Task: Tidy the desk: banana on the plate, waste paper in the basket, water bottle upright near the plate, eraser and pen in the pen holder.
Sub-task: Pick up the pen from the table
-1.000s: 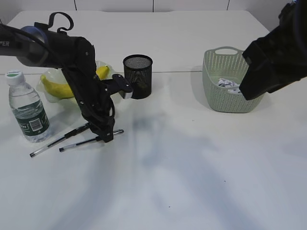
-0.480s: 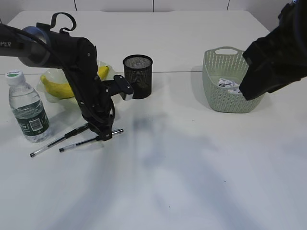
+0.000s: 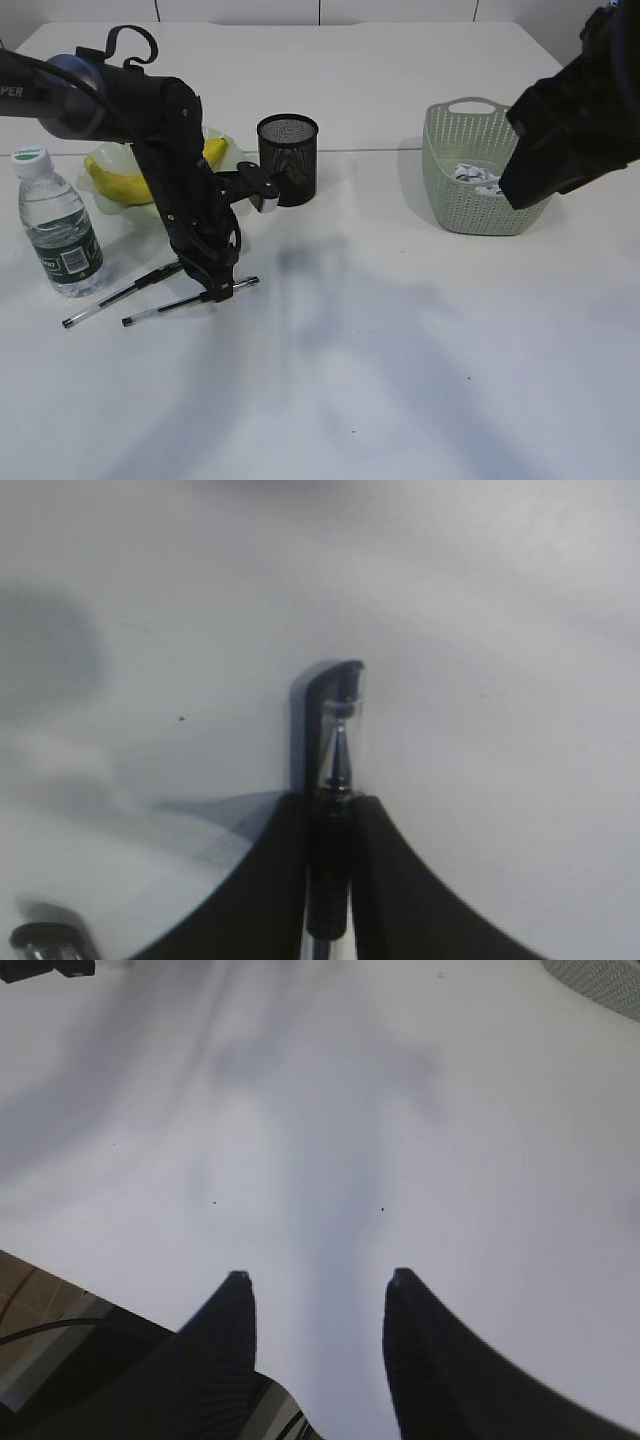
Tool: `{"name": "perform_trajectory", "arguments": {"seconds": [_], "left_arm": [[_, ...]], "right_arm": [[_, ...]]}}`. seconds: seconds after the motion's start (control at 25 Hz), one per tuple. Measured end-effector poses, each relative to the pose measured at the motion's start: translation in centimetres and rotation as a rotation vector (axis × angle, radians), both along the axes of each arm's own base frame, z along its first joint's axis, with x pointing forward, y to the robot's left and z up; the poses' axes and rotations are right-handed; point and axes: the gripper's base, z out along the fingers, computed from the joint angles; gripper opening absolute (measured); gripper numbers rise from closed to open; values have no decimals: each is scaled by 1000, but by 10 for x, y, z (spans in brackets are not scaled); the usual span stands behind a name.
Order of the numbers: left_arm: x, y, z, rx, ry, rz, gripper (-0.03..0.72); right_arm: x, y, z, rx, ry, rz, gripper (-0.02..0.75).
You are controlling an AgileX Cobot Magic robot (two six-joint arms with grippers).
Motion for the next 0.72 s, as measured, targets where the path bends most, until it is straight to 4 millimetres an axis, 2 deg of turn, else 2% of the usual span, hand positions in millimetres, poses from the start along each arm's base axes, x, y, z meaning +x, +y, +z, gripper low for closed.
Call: {"name": "perform_trajectory", "arguments": {"seconds": [0.24,0.48,0.72], "left_arm": [[-1,-1,5,-5,-8,-1,56],[1,-4,28,-59,-74,17,42],[0,-6,32,-85,-74,30,41]], "right_arm": [[0,0,0,-1,0,2,321],[0,0,0,-1,0,2,321],[0,0,0,-1,0,2,321]]}}
